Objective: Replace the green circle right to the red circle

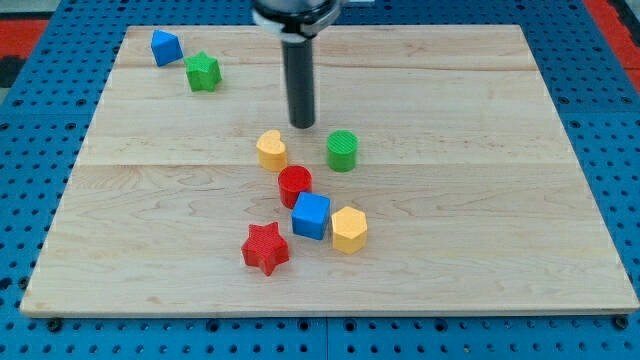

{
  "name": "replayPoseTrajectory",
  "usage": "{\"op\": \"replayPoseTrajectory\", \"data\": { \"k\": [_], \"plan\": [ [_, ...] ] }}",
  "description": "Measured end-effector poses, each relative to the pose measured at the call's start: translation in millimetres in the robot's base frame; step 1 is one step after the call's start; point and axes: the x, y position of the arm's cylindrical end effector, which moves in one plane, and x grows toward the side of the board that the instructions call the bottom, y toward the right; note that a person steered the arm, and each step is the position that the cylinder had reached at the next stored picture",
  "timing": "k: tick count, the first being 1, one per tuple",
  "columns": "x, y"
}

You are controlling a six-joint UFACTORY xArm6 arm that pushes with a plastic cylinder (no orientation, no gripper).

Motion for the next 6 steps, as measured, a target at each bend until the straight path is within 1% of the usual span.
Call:
{"op": "replayPoseTrajectory", "data": {
  "k": [1, 2, 3, 4, 5, 6],
  "plan": [
    [38.0, 41.6],
    [92.3, 41.6],
    [62.9, 37.1],
    [13.9, -17.0],
    [34.7, -67.8],
    [83.4, -47.3]
  ]
}}
